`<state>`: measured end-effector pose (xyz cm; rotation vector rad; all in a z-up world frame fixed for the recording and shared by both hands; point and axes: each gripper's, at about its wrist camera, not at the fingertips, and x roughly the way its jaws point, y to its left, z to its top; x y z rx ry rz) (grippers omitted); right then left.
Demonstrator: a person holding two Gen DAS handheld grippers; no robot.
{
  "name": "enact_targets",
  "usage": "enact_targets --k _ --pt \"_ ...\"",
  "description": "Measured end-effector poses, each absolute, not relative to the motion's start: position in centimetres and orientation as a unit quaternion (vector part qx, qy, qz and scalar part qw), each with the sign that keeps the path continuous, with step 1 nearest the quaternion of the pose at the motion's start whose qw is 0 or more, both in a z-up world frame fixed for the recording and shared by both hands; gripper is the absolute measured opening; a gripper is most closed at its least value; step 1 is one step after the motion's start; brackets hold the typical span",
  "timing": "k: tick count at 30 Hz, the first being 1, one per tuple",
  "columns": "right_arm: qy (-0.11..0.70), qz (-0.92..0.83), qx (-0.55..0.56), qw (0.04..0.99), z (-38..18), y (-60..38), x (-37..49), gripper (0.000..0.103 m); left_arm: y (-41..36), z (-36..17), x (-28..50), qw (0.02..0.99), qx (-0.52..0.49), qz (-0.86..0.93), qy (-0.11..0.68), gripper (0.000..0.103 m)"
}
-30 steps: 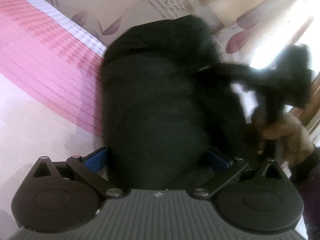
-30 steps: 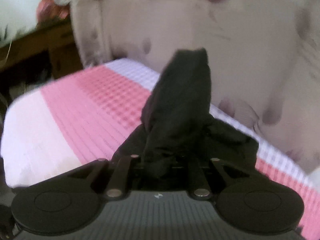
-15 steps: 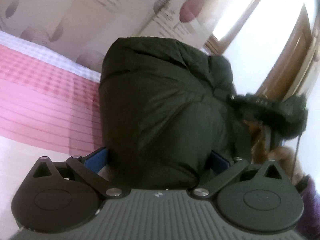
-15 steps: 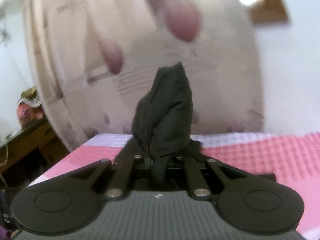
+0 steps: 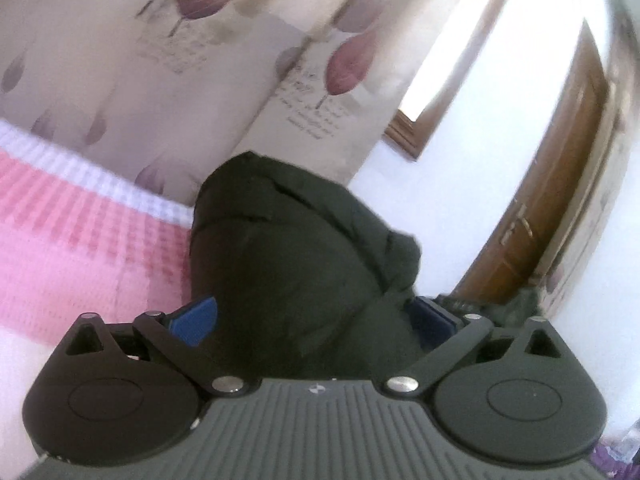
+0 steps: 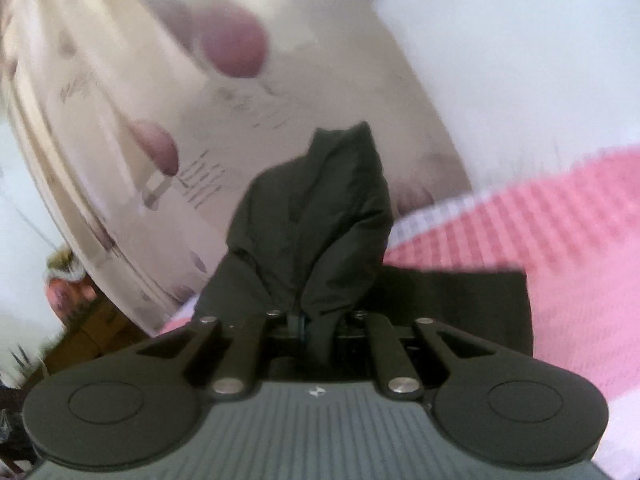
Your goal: Fold large clothes
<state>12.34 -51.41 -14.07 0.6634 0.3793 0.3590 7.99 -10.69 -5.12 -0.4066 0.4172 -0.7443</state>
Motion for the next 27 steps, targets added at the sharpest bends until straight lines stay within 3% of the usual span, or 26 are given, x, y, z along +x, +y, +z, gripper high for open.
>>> enact_targets --k 5,11,13,14,15,21,25,26,27 --pt "0.172 0.196 0.392 0.882 -17.5 -52.9 12.5 0.015 -15.1 -4.6 8.6 0.880 -0.140 -0.408 0.201 0.085" --pt "0.136 0.177 0.397 0.891 -16.3 -53.3 10.4 0.027 -18.8 -6.7 9.1 0.867 -0.097 -0.431 0.230 0.085" --pt "0.116 0.149 0.392 0.900 -15.5 -54.4 8.8 0.053 -18.7 -7.4 9.6 0.864 -0.106 -0.430 0.238 0.085" --pt "0.115 0.129 0.384 0.907 -15.0 -54.9 8.3 0.087 -18.7 -7.6 9.7 0.862 -0.109 -0.432 0.241 0.085" --pt "0.121 0.110 0.372 0.914 -14.7 -55.4 8.0 0.103 -18.7 -7.9 9.9 0.860 -0.116 -0.434 0.244 0.085" --pt "0.221 0.125 0.370 0.894 -15.6 -55.1 10.6 0.103 -18.9 -8.4 10.0 0.857 -0.111 -0.439 0.244 0.086" --pt "0.198 0.174 0.339 0.903 -13.6 -51.6 12.1 0.101 -18.5 -8.9 9.9 0.856 -0.108 -0.443 0.243 0.087" --pt "0.196 0.186 0.318 0.909 -12.7 -50.3 12.6 0.088 -18.4 -8.9 10.0 0.857 -0.108 -0.442 0.243 0.090" --pt "0.199 0.195 0.292 0.915 -11.7 -49.0 13.1 0.061 -18.5 -9.0 10.1 0.857 -0.106 -0.442 0.244 0.092"
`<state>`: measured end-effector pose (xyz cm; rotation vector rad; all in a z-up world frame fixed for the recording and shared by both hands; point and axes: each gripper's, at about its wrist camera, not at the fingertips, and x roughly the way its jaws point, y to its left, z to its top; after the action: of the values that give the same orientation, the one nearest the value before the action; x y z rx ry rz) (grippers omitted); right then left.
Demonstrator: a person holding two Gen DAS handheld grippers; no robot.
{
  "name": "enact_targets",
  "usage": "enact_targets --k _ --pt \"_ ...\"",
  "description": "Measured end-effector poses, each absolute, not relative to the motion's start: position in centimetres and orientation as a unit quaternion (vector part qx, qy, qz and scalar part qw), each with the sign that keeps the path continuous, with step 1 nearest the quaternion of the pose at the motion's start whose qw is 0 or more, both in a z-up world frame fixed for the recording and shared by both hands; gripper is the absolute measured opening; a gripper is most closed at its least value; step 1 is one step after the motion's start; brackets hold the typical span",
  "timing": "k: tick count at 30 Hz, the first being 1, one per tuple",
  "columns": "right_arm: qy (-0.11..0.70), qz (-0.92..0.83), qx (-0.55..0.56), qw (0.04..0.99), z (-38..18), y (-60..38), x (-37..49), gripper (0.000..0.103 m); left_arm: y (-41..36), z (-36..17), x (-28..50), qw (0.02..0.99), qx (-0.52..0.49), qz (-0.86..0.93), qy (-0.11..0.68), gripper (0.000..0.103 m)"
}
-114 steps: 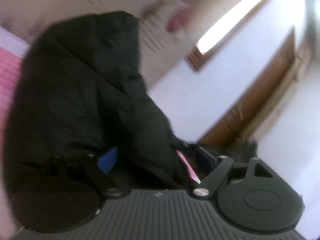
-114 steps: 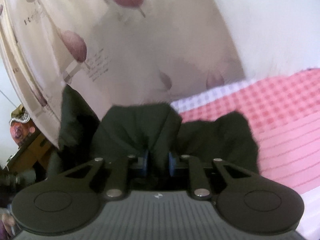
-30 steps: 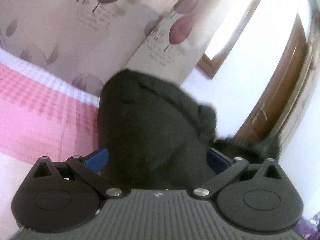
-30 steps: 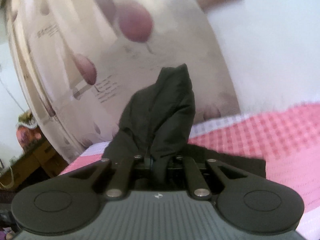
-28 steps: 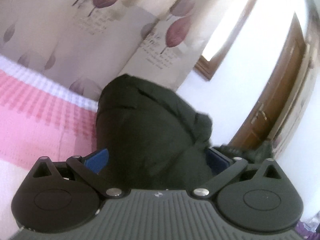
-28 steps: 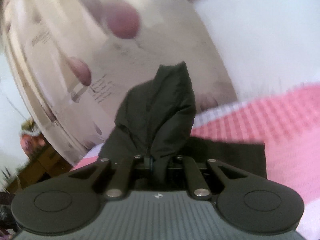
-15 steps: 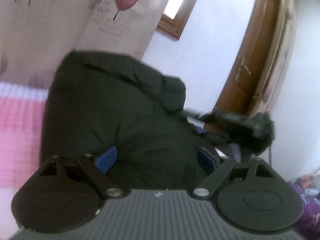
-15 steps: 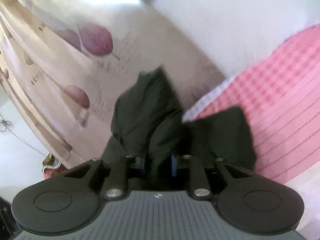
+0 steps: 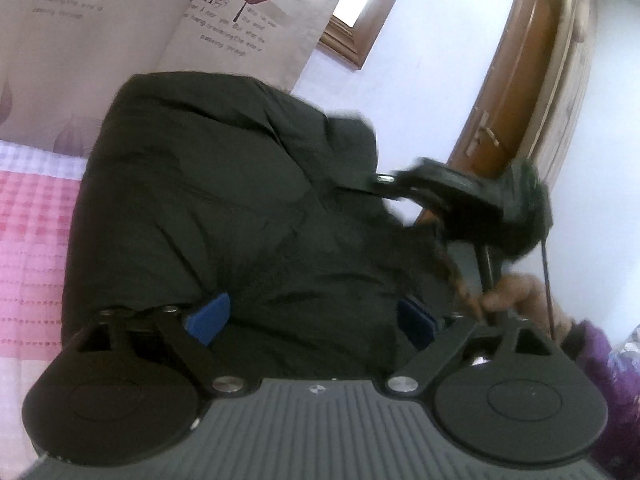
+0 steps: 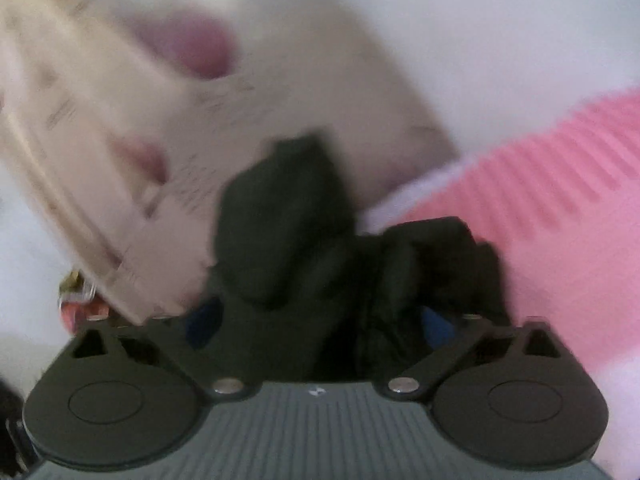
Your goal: Fold large clothes
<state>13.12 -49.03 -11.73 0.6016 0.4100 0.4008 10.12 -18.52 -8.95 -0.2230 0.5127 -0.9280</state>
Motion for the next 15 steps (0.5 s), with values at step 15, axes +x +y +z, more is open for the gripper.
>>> enact_targets --k 15 --pt "0.184 0.214 0.428 0.859 -19.0 -54.6 13.4 0.051 -20.7 -9.6 9.4 0.852 -0.071 -0.457 0.246 0.095"
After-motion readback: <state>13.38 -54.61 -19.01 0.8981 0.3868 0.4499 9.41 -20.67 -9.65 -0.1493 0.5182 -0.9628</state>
